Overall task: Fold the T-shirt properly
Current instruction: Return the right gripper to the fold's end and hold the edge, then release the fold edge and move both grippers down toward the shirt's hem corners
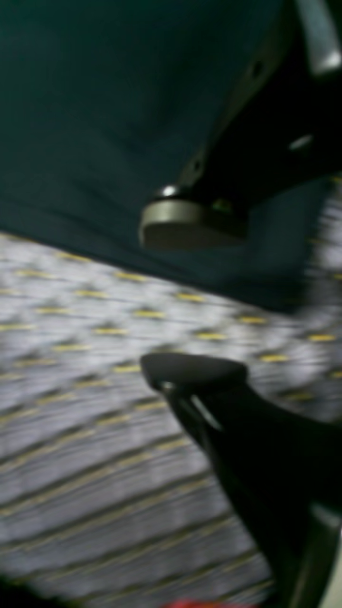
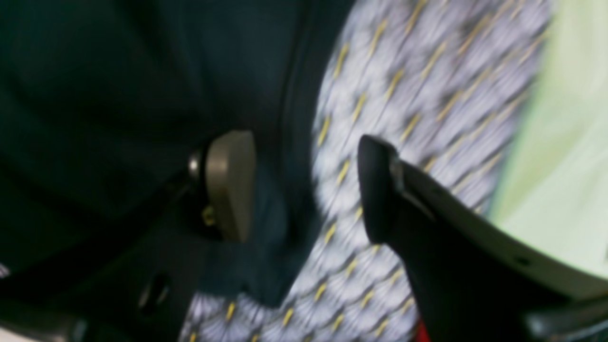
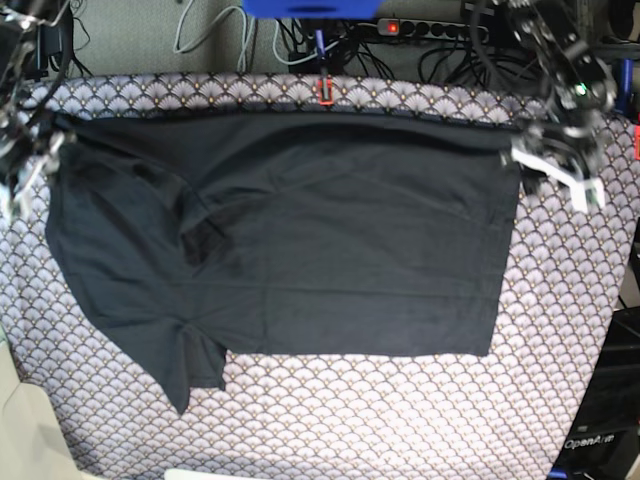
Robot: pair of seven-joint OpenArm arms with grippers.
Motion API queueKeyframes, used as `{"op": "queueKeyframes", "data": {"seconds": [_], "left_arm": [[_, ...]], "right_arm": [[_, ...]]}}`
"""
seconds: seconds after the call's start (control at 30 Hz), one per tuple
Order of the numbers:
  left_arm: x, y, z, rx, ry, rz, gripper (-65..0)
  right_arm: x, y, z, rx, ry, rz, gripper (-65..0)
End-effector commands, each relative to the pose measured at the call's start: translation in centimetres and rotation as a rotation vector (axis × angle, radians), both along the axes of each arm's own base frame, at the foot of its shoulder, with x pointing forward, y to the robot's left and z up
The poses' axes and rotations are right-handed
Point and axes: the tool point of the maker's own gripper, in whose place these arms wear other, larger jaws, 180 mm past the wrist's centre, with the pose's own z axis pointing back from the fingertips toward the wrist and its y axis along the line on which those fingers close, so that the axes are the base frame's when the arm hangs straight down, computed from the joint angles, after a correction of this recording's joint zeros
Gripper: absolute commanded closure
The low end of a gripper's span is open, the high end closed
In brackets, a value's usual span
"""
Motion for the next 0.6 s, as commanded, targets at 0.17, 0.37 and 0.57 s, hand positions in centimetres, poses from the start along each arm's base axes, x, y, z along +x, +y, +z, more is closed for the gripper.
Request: {"op": "queueKeyframes", "data": {"seconds": [0.17, 0.37, 0.57], "left_arm": [[6.5, 1.7, 6.2, 0.053, -0.152, -0.010, -34.1], [14.1, 3.4, 7.7, -0.022, -0.170, -0.006, -34.1], [20.4, 0.9, 6.3, -0.013, -0.132, -0.094, -34.0]], "right_arm": [[6.7, -2.2, 6.1, -0.080, -0.158, 0.027, -35.5], [15.0, -3.1, 5.8, 0.022, -0.133, 0.041, -35.5], [20.9, -1.6, 3.6, 0.214, -0.146, 0.042, -35.5]]}}
